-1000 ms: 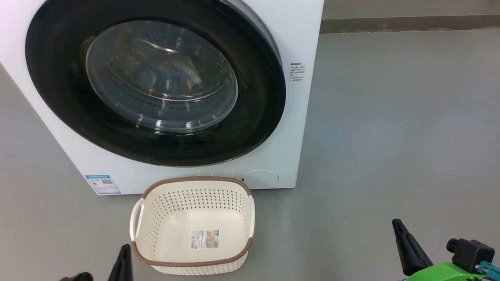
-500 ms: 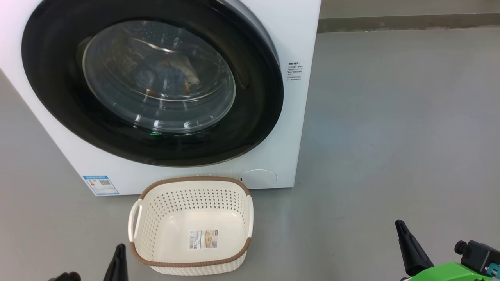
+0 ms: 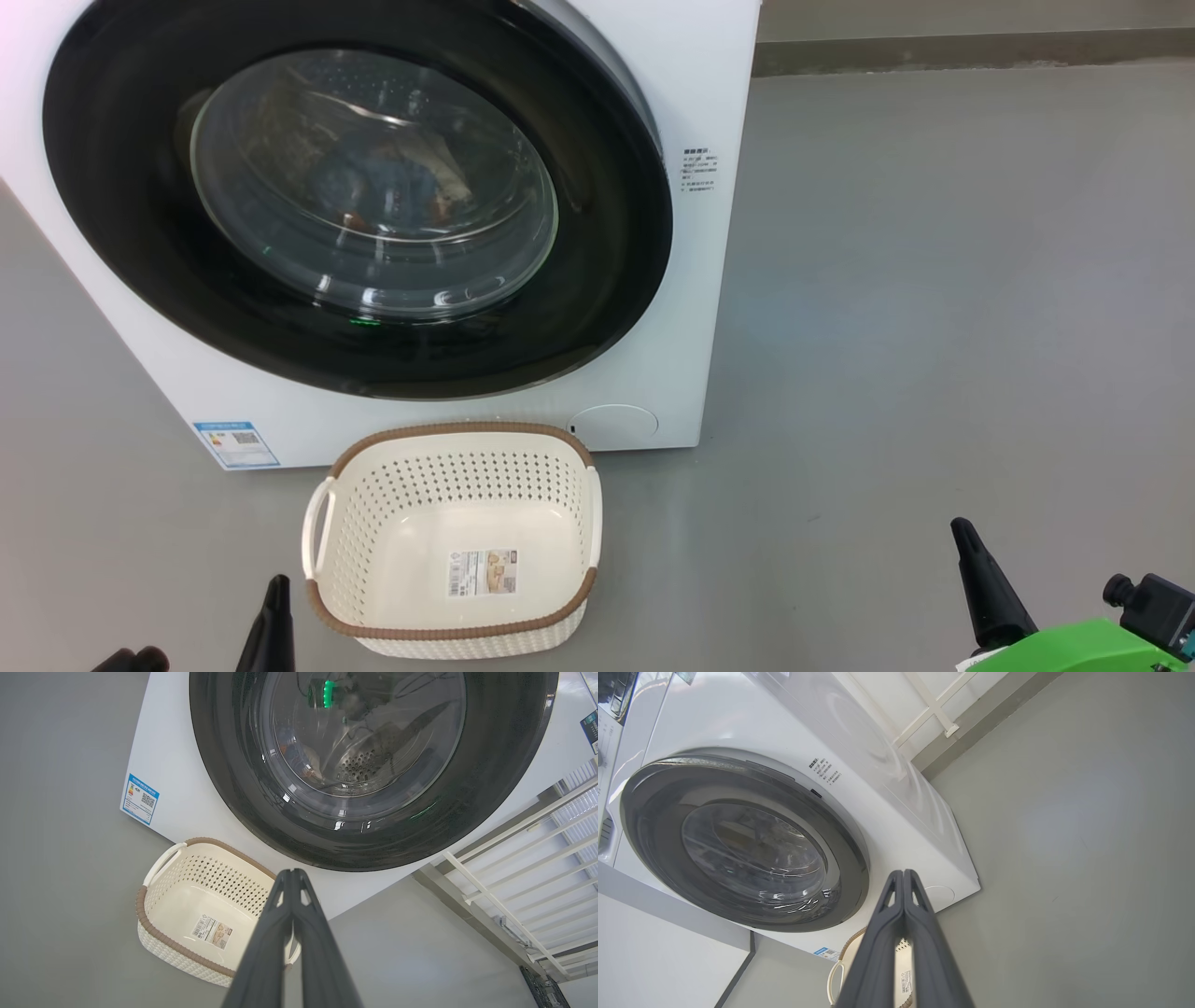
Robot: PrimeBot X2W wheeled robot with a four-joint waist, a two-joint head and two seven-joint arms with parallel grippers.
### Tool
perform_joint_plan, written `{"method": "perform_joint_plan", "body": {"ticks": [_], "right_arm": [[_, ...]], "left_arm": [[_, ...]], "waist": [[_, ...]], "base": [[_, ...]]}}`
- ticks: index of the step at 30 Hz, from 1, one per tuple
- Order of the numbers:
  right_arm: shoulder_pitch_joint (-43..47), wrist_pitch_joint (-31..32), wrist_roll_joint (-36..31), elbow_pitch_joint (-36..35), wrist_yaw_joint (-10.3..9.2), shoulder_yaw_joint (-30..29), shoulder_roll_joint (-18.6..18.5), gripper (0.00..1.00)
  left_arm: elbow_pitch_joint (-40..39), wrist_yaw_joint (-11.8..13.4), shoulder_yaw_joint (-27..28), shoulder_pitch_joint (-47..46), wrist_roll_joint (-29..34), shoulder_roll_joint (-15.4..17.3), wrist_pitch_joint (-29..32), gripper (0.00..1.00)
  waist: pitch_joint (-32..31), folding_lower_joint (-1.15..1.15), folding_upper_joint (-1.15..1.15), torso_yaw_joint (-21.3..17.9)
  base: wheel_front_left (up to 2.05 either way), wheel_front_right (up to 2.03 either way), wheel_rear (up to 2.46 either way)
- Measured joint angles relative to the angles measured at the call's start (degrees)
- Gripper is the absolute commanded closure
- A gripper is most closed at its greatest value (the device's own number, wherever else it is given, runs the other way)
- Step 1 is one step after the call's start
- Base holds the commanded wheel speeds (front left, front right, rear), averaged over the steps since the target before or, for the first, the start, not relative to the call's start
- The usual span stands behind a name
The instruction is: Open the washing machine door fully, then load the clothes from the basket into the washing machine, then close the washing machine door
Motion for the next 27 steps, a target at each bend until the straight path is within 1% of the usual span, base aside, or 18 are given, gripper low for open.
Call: {"method": "perform_joint_plan", "body": {"ticks": [9, 16, 27], "right_arm": [[-0.9, 0.8, 5.2, 0.9, 0.00, -0.2, 0.0, 1.00], [-1.3, 1.3, 11.0, 1.5, -0.01, -0.4, 0.0, 1.00], [-2.4, 2.1, 18.0, 2.5, -0.20, -0.6, -0.1, 1.00]], "left_arm": [[0.6, -0.8, 1.1, -1.1, -5.3, -0.3, 1.4, 1.00], [1.1, -1.3, 2.1, -1.5, -10.3, -0.5, 2.4, 1.00], [1.9, -2.8, 3.6, -2.2, -16.8, -0.8, 3.9, 1.00]], "waist": [[0.1, 0.00, 0.00, -0.3], [0.1, 0.00, 0.00, -0.5], [0.2, 0.00, 0.00, -0.8]], "base": [[0.00, 0.00, 0.00], [0.00, 0.00, 0.00], [0.00, 0.00, 0.00]]}}
